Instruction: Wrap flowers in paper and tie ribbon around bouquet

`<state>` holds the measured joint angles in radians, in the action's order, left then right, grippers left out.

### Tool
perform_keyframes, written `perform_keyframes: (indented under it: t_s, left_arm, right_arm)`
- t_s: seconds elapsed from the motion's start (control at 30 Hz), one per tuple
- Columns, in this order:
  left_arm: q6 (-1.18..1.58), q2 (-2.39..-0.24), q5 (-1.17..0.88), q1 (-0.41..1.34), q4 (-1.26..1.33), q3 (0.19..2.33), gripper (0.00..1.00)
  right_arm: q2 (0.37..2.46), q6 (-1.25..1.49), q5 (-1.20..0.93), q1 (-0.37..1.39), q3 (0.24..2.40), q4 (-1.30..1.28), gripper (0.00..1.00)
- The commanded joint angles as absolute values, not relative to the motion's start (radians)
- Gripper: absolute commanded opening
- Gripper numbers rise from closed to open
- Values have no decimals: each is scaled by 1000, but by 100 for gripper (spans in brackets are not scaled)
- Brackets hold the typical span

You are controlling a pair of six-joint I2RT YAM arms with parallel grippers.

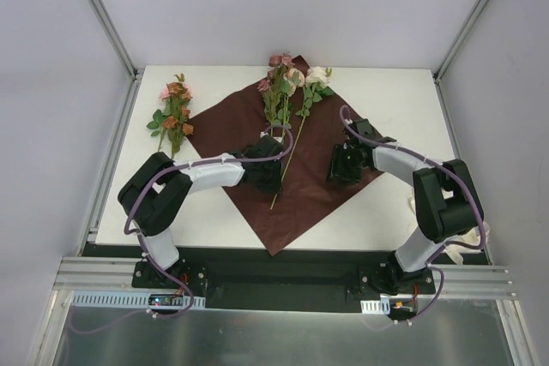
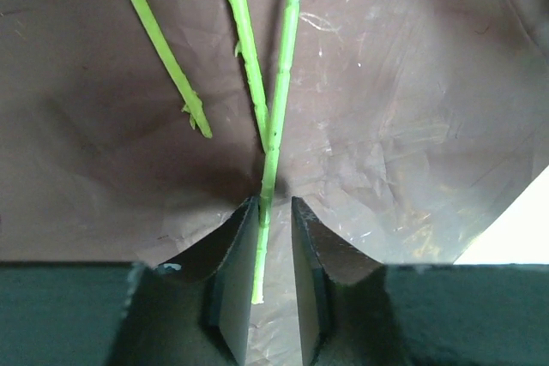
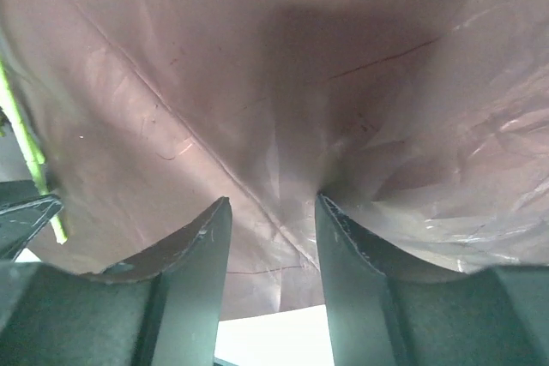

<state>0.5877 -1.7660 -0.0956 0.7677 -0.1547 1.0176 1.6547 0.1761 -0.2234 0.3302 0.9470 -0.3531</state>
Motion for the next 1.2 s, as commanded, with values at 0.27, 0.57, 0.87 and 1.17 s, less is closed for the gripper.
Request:
perform_keyframes:
  t_s: [0.27,0.57,0.87,1.17]
  left_arm:
    - [690,-1743,-92,879,-160,824,8]
    - [761,-1703,-97,965,-106,723,0]
    - [735,-1573,-103,996,-78,753,0]
    - [663,-1417,-161,999,-106,851,0]
  right_arm:
    - [1560,230,-132,394,743,-324,43]
    - [1421,221,-80,387,696,-408,45]
    - [1427,109,-55,319,859,-508,51]
    - [1356,317,-442,328,842,-192,83]
